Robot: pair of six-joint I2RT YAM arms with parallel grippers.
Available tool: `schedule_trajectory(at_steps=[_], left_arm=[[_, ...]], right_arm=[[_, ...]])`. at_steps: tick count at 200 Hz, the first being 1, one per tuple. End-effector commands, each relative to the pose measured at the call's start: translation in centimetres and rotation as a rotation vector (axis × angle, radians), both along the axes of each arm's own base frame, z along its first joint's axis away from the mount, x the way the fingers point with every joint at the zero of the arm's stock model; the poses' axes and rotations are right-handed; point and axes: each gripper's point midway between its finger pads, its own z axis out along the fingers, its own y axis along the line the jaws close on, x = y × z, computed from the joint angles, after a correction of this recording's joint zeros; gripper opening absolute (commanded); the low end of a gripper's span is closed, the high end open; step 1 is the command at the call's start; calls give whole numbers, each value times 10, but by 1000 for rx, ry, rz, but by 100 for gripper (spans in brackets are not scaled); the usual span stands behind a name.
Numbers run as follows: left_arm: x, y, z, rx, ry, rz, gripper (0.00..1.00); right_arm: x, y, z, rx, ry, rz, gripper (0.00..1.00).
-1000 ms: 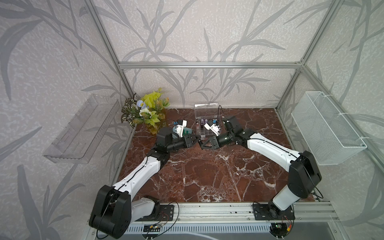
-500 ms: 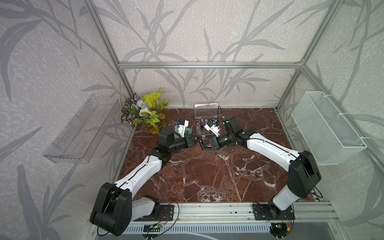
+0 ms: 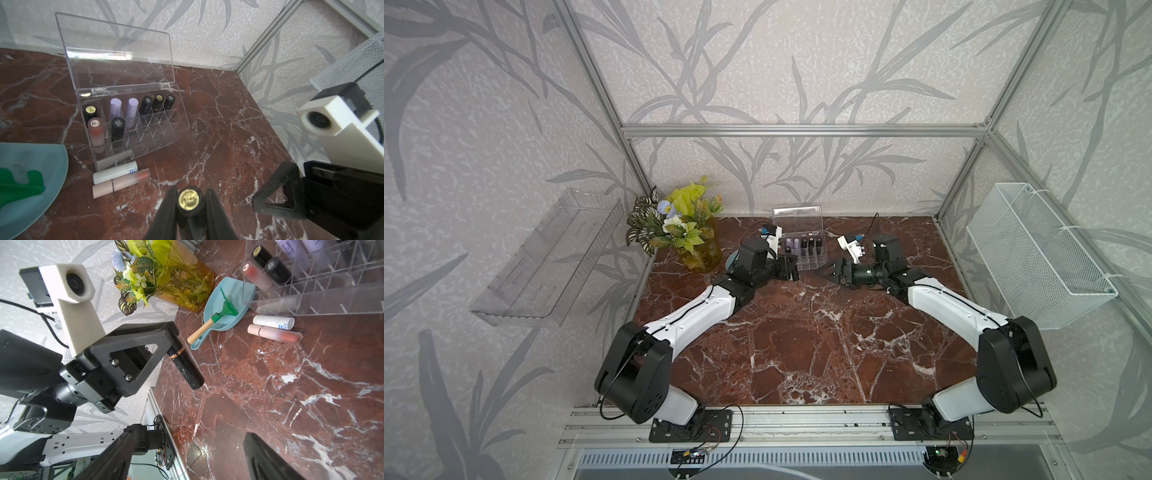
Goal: Arrange the lipsticks in the organizer
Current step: Pick up the lipstick at the center of the board, then place the lipstick in the storage box.
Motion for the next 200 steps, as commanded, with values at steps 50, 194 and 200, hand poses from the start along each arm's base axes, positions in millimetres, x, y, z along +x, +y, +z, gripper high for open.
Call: schedule_trajectory(at_steps=[50,194,200], left_arm=[[71,-3,18,237,-275,206,13],[122,-30,-20,309,-394,294,13],[123,-30,-21,310,-400,298,13]], right_arm=[[-2,2,23,54,-69,14,87],[-5,1,14,80,-49,34,86],[-6,1,12,81,-45,36,86]])
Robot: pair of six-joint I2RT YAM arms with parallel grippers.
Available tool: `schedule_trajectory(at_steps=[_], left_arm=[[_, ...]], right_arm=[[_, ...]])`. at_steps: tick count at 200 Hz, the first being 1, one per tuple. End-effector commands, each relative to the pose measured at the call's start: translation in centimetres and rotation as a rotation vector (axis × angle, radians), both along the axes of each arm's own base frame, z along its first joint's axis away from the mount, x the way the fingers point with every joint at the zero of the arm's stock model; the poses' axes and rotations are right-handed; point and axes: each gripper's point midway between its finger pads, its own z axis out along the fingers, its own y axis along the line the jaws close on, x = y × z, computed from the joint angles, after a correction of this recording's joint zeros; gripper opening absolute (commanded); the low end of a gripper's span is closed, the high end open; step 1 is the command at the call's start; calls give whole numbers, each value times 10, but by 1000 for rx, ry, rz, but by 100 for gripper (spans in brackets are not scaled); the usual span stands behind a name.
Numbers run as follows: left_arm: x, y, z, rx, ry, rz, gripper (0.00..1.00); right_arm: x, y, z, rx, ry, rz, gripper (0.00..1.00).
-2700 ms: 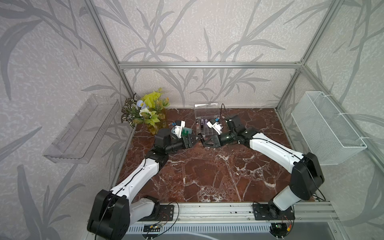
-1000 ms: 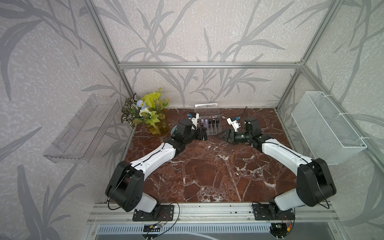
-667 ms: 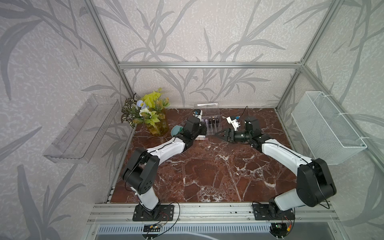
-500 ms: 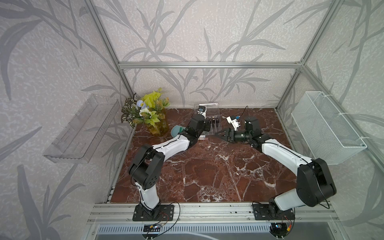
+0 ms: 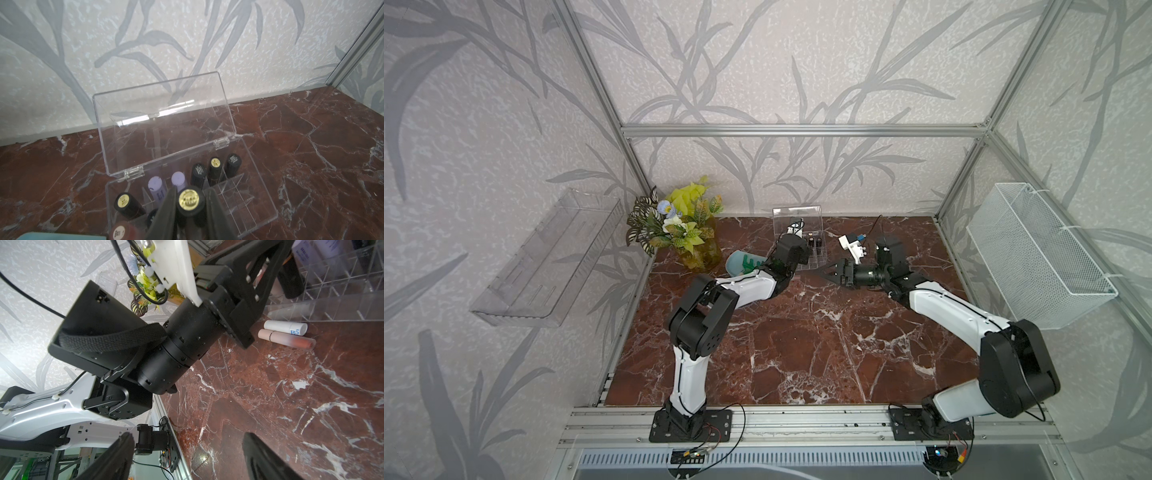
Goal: Arrange the lipsticks in the organizer
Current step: Place the lipstick in the storage box.
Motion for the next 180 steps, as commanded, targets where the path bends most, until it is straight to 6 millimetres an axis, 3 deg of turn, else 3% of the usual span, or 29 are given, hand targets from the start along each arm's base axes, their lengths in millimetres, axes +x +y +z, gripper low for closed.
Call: schedule_trajectory(at_steps=[1,47,180], left_arm=[[13,-3,21,-15,-103,33,13],[22,-10,2,2,-78,33,13],[43,2,-32,36,-2,113,13]], right_arm=[[-1,1,5,30,-20,24,86],[-4,2,-8,33,11,41,85],[-10,4,-11,48,26,70,84]])
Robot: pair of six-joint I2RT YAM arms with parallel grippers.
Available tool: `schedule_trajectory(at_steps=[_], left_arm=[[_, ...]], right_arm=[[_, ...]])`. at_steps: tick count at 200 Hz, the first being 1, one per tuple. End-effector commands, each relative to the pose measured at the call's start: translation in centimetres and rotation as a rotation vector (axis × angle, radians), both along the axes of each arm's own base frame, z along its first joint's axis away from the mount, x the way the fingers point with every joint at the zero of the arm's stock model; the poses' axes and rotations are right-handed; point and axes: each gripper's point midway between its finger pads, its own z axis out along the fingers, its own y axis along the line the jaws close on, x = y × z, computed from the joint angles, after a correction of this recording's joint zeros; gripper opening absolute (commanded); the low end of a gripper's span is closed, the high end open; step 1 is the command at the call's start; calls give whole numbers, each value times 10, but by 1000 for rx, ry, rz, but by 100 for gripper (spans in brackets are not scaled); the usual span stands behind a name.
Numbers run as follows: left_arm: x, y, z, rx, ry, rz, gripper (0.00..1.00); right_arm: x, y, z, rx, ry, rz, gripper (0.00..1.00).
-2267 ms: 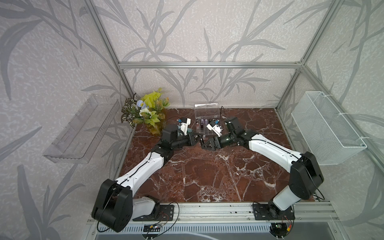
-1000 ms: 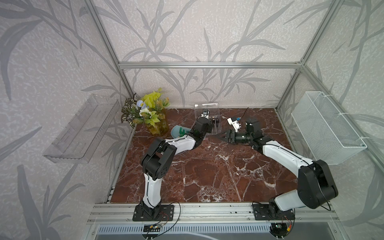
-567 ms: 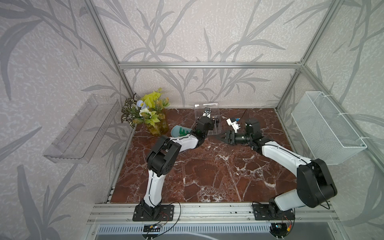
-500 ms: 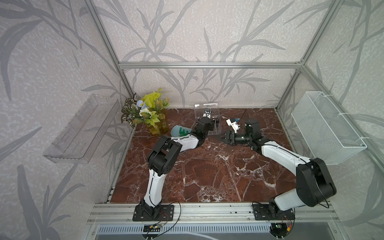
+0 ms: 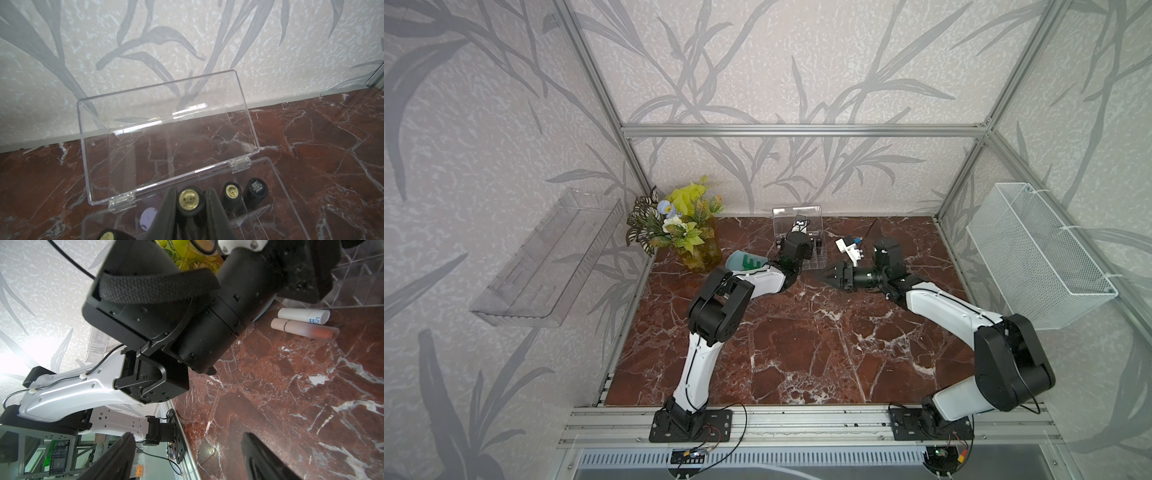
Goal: Arrange the lipsticks in the organizer
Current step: Place the lipstick in the storage box.
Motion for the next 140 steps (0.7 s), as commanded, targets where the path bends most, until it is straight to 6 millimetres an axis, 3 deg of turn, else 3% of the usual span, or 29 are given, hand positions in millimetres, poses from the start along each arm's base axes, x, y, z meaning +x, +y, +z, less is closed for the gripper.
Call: schedule_trajectory(at_steps=[1,140], left_arm=[[6,6,-4,-6,11,34,13],[5,10,-23,-7,60,36,15]], right_arm=[[-4,0,-1,12,-9,19,84],[-5,0,-2,15,-4,24,83]])
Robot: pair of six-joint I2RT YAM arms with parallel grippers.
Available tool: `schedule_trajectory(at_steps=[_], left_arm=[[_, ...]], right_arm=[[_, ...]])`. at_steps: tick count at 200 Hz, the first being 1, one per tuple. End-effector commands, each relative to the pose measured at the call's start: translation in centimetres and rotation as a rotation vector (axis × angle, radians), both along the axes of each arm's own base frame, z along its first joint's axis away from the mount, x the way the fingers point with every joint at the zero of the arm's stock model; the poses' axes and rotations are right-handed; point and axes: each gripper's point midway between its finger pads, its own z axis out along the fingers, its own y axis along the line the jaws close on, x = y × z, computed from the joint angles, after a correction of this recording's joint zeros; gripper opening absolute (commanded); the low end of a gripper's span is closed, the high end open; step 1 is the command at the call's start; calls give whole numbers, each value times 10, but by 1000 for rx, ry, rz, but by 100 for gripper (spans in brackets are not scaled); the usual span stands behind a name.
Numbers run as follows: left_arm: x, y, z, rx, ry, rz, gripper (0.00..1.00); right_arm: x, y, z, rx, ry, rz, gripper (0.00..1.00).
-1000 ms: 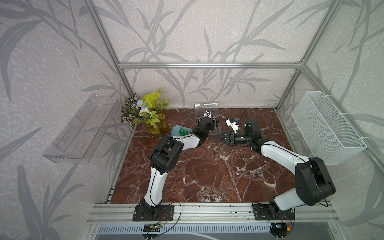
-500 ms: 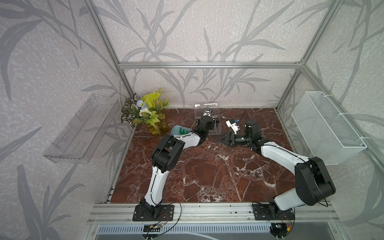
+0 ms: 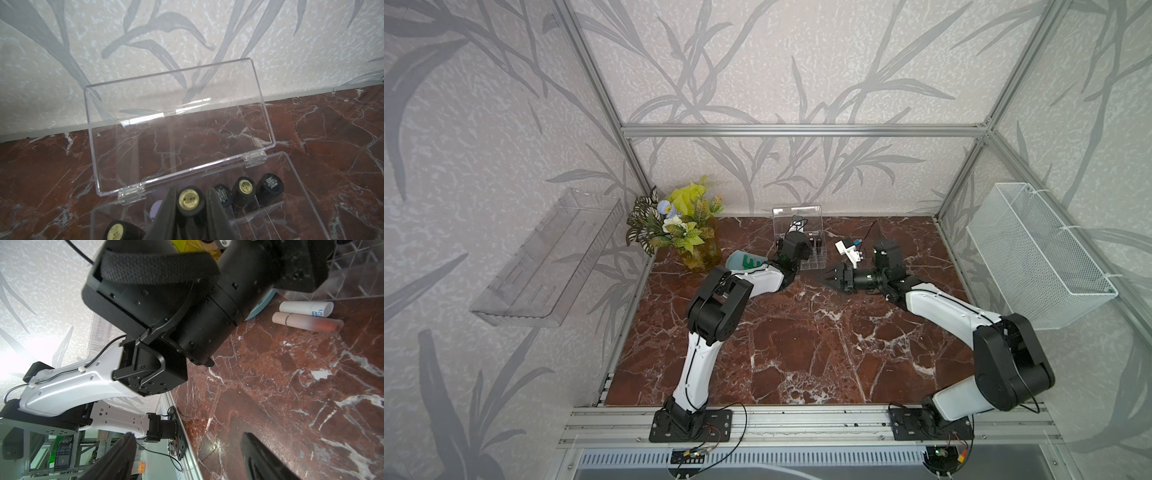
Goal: Arrange the lipsticks in the organizer
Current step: Place the lipstick in the storage box.
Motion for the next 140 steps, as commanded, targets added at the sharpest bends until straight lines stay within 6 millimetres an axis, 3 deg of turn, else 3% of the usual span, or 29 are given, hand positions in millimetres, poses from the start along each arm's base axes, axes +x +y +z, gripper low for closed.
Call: schedule_trajectory(at_steps=[1,44,80,117,140], left_arm=[[4,2,-13,-2,22,11,15],[4,4,-15,-5,28,18,19],[2,6,-13,-7,30,19,39],[-6,9,-1,-20,15,11,53],[-19,22,21,-59,-6,43,55]], right_arm=[[-1,0,1,11,-16,12,83],[-2,0,1,12,-17,14,82],[-2,-1,2,2,-20,12,83],[-3,-4,3,-38,-33,4,83],[-2,-16,-6,-199,-69,-17,83]])
